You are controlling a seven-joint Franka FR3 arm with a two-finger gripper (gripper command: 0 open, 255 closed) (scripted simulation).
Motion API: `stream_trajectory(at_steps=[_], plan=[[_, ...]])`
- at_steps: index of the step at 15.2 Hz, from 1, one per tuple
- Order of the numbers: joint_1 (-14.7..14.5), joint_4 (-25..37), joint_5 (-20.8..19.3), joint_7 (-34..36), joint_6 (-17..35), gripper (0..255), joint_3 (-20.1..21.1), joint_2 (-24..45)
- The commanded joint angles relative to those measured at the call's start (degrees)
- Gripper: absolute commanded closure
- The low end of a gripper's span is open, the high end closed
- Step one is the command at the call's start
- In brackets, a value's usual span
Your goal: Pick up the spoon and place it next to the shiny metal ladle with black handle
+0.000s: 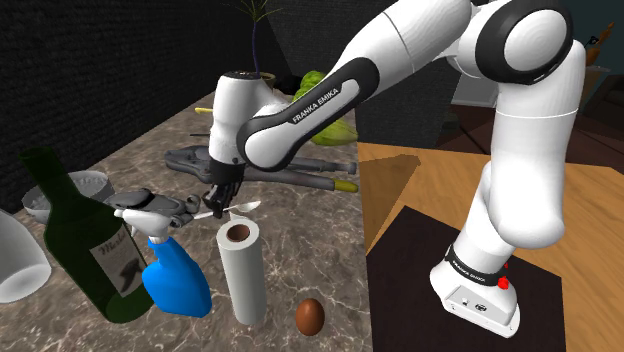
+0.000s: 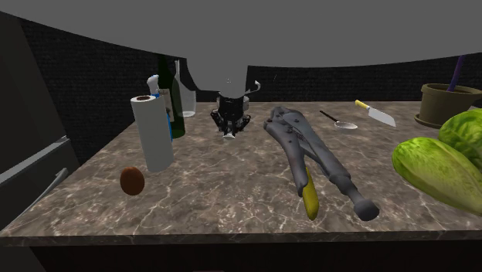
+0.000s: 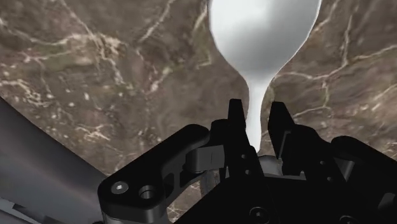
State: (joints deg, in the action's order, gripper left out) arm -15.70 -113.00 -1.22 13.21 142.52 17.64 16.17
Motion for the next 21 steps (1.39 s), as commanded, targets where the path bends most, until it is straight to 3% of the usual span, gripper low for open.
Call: stream_trajectory(at_steps=[1,16,21], plan=[[0.24,0.37,0.44,-0.33,-1.35,255,0.16,-1.01],[0.81,5.59,2.18,-0.97,-11.07,255,0.70,-5.71],[4.98,5.99,4.55,-8.44,-11.85,255,-1.35,-5.64]])
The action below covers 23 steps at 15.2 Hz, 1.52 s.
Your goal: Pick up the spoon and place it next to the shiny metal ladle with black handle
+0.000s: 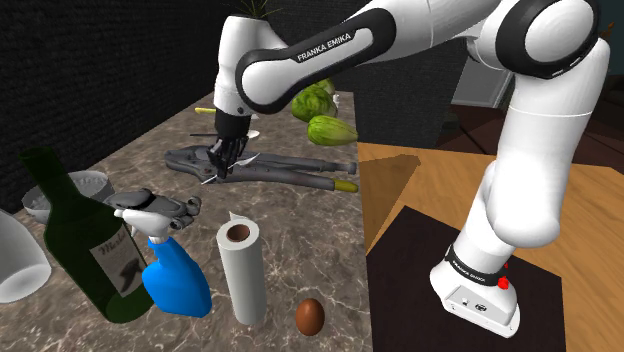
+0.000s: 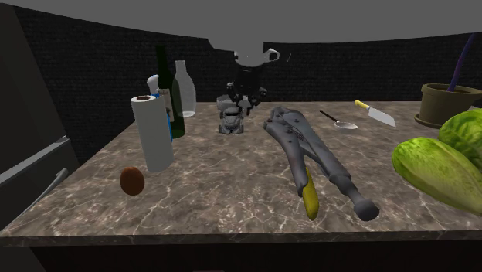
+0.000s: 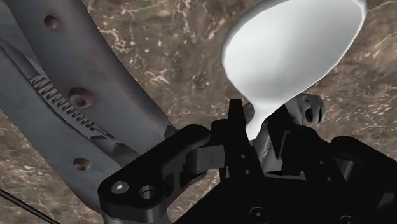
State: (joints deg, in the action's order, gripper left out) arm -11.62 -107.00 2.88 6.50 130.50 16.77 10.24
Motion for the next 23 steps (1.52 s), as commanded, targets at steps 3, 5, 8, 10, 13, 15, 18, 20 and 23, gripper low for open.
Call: stream_trajectory(at_steps=[3,5,8,10,13,15,18,20,23], plan=[[3.31,1.05,1.59,-5.97,-0.61,255,-1.73,0.94],[4.85,2.10,2.24,-8.70,-1.26,255,-2.57,1.62],[7.14,4.20,3.07,-12.61,-2.42,255,-3.79,3.01],[8.63,5.97,3.53,-15.09,-3.34,255,-4.56,4.19],[10.83,9.18,4.10,-18.62,-4.92,255,-5.65,6.33],[12.26,11.73,4.41,-20.83,-6.13,255,-6.34,8.01],[14.37,16.20,4.76,-23.95,-8.20,255,-7.27,10.93],[15.73,19.68,4.94,-25.88,-9.78,255,-7.85,13.17],[17.70,25.77,5.10,-28.56,-12.53,255,-8.63,17.03]])
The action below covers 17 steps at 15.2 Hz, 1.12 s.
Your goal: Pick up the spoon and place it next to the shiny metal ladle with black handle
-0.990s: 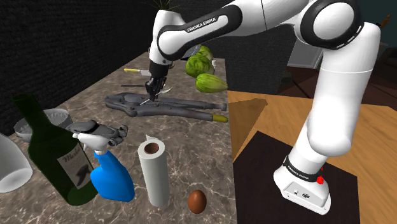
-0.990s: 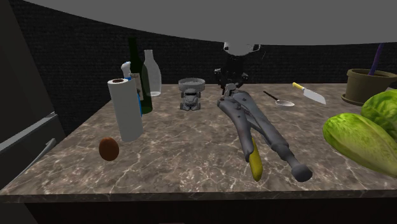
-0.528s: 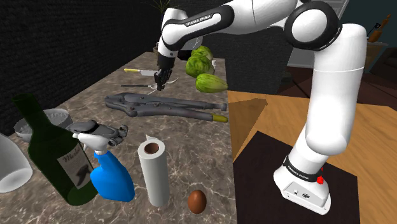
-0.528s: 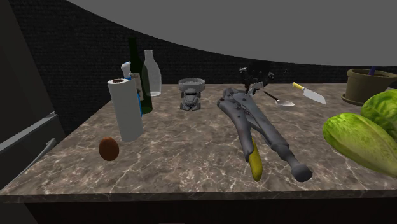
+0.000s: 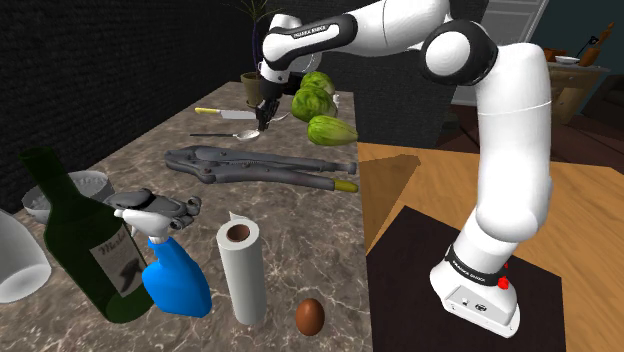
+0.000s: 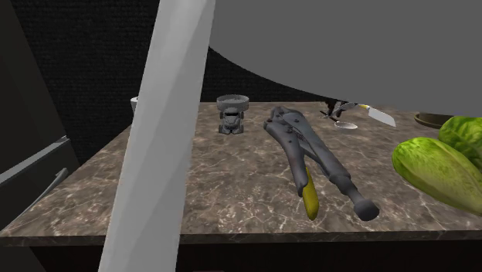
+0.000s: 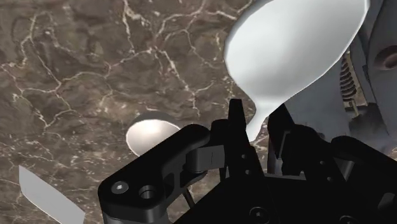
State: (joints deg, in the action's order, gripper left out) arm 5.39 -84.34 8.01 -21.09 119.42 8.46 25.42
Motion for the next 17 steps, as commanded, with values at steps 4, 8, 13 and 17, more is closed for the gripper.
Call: stream_trajectory(at_steps=[4,8,13,17], plan=[[3.17,13.44,0.01,-4.08,-6.06,255,-1.18,8.23],[5.36,28.58,-0.24,-6.56,-12.80,255,-1.86,17.24],[5.49,24.28,-0.04,-7.23,-8.84,255,-1.83,16.97],[5.56,21.55,0.11,-7.74,-5.95,255,-1.81,17.17]])
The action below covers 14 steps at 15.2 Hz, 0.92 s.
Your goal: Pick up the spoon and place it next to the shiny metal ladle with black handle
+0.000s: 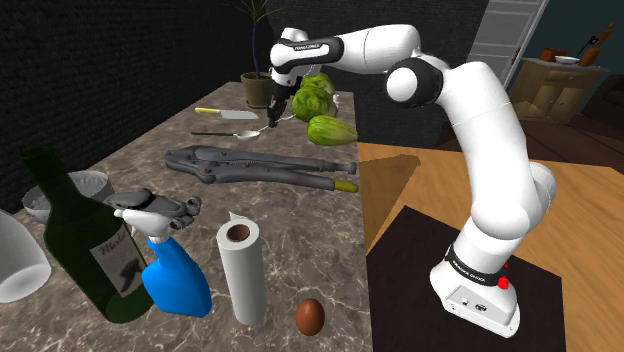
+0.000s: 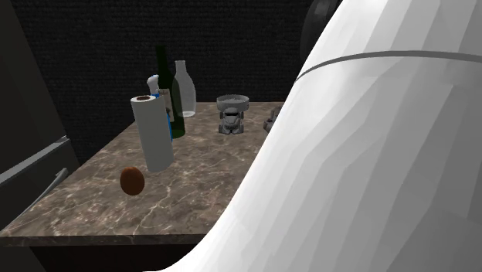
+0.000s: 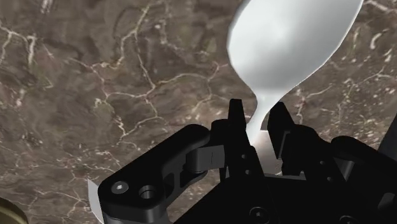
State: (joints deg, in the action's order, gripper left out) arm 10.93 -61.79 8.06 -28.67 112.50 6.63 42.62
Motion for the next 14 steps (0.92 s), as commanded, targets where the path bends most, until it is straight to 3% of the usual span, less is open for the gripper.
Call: stream_trajectory(at_steps=[1,9,14], plan=[[0.03,-1.61,0.09,-0.28,1.66,255,0.02,0.06],[0.09,-5.79,0.36,-1.31,7.27,255,0.06,1.58],[0.09,-5.79,0.36,-1.31,7.27,255,0.06,1.58]])
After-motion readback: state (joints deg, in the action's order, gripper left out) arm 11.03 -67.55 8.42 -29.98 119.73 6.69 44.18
